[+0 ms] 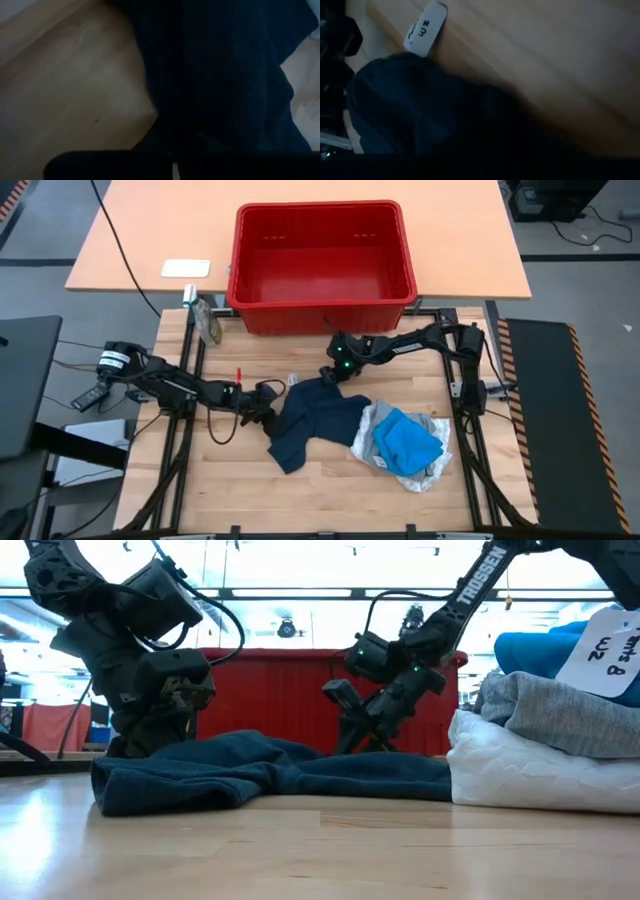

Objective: Fold laundry
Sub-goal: Fold the blue shorts on the table

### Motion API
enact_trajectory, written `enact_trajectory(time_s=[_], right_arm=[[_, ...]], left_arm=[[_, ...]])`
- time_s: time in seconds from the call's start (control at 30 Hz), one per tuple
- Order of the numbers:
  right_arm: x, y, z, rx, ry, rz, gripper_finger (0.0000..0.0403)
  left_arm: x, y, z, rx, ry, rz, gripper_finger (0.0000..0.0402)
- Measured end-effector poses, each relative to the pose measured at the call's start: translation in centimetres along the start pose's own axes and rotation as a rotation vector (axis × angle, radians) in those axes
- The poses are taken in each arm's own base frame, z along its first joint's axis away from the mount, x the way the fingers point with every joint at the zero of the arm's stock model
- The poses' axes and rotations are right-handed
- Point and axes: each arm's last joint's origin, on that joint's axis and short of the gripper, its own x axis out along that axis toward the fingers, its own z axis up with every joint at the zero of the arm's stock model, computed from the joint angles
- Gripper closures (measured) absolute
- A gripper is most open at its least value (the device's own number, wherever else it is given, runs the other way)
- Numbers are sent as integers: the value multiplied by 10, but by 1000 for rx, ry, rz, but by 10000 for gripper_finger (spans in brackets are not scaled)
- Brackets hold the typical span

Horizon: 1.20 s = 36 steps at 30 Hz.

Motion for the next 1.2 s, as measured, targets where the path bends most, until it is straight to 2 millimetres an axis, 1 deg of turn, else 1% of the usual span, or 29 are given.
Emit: enact_trajectory(time_s=[0.07,0.1,0.13,0.2,0.23,0.3,0.37,0.43,0.5,0.57,0.6,0.67,0.73,0.77,0.83,0.87,0.9,0.97,1.07,1.13,1.2], right_arm=[[1,-1,0,-8,5,8,331],[-1,1,0,-21,2,12,361],[-4,4,-1,-45,-7,16,381],[-17,17,0,-114,-63,32,388],[-26,26,1,-161,-110,51,388],[-50,49,2,-277,-219,84,392],[-73,69,0,-410,-347,91,395],[-96,87,-5,-546,-485,64,395],[-118,103,-9,-677,-633,28,395],[-137,112,-11,-802,-747,-26,395],[-145,116,-13,-866,-792,-47,395],[-156,120,-15,-944,-835,-87,395],[-159,121,-18,-957,-826,-97,395],[-158,120,-20,-950,-801,-102,395],[-148,114,-24,-921,-699,-115,395],[-139,111,-27,-905,-639,-130,395],[-130,107,-30,-891,-577,-146,395],[-106,100,-41,-878,-421,-161,394],[-68,89,-59,-844,-211,-178,379],[-47,82,-71,-811,-96,-200,361],[-31,77,-81,-769,-21,-211,341]], left_arm=[[-3,1,3,14,-2,-6,400],[-5,2,5,18,-7,-9,400],[-7,2,7,24,-18,-18,401],[-16,3,12,67,-54,-21,401],[-23,4,14,101,-78,-17,401],[-41,-3,25,174,-139,-43,401],[-66,-10,38,237,-188,-24,401],[-94,-14,49,321,-217,71,401],[-128,-22,64,431,-288,162,401],[-168,-33,81,529,-394,225,401],[-186,-38,87,569,-441,251,401],[-216,-47,98,643,-507,275,401],[-242,-58,107,686,-583,261,401],[-250,-60,109,704,-591,255,401],[-252,-63,109,728,-561,212,401],[-249,-64,106,737,-528,176,401],[-239,-64,103,742,-482,148,401],[-212,-60,92,732,-355,90,401],[-160,-50,64,703,-154,42,401],[-132,-43,45,668,-90,4,401],[-108,-35,27,626,-16,-3,401]])
